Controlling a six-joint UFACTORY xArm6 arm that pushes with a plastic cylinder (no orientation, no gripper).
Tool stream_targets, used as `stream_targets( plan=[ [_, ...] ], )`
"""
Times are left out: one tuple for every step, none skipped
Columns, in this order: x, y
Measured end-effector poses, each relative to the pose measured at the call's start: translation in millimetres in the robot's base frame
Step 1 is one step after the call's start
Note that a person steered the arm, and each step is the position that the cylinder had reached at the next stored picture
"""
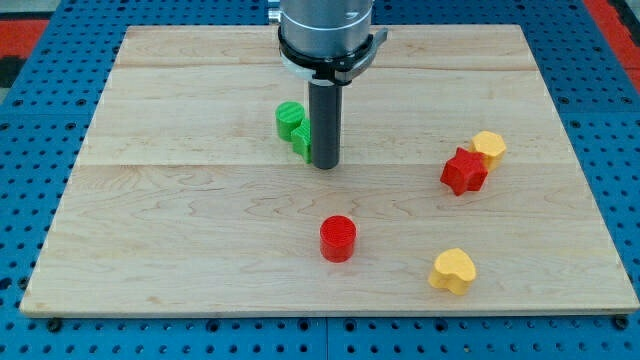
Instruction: Move your arm left to the blue cube
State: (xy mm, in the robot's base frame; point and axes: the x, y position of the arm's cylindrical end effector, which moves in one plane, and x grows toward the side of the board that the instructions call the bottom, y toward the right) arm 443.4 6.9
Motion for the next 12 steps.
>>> stream_targets(
  plan=[
    [3.3,52.5],
    [-13.6,66.2],
    [-20.7,67.5],
    [30.3,55.9],
    [80.7,63.9],
    [82.5,132.7],
    [68.7,133.3],
    [46.2,69.4],
    [16.2,-24.9],
    [-41.2,-137.2],
    [-104.7,-195.6],
    [-172.7,-178.0]
  ],
)
